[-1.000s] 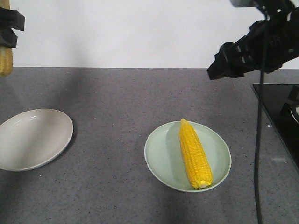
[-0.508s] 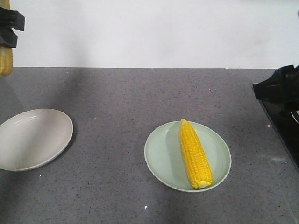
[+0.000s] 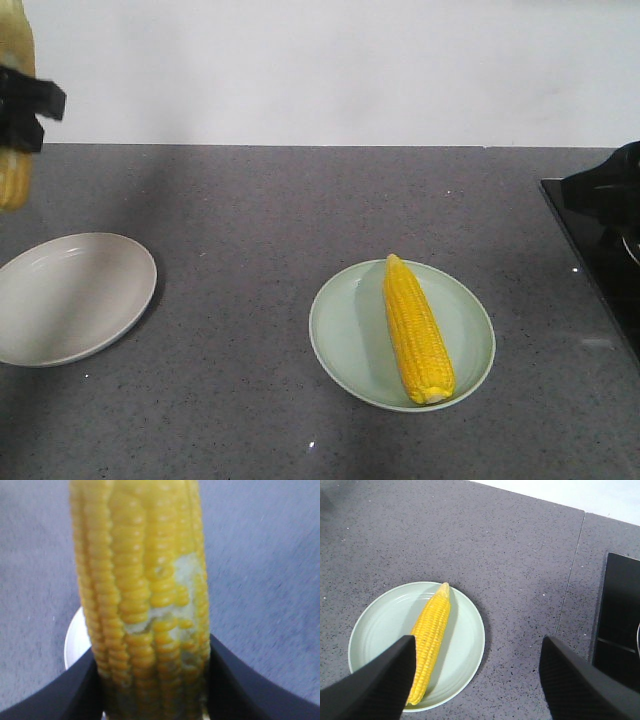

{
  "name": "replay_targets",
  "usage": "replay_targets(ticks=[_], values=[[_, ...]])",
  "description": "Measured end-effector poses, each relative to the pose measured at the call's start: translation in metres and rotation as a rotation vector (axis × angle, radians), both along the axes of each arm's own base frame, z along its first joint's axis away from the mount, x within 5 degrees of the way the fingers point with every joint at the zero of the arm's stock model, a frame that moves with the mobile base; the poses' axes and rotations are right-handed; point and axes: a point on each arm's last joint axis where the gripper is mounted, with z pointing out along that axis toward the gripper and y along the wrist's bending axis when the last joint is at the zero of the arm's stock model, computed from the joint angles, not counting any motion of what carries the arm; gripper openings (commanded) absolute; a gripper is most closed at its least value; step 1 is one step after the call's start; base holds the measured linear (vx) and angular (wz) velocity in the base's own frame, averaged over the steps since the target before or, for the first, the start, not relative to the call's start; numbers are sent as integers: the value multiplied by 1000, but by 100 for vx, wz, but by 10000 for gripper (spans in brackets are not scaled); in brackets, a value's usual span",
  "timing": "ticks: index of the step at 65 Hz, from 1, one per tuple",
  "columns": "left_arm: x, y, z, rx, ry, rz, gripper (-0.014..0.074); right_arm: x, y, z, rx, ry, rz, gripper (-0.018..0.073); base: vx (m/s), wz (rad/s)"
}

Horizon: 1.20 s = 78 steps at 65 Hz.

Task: Distribute corn equally
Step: 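Lower the left gripper's cob onto the beige-white plate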

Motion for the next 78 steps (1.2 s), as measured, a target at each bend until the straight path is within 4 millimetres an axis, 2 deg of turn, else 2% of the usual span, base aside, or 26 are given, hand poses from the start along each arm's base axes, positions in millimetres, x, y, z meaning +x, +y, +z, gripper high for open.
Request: replay_targets(ticks=[11,22,51,64,78], values=[[1,1,-41,51,130,1,6,0,0,0,0,0,0,511,0,0],[6,3,-67,95,181,0,6,0,0,0,1,0,-1,511,0,0],[47,-6,-128,163,363,-40,6,0,0,-1,0,3,-1,511,0,0],[59,-7,-151,199,426,-43,8,0,0,-1,0,3,-1,511,0,0],[63,-7,-159,205,452,-46,31,0,0,-1,0,3,-1,511,0,0]])
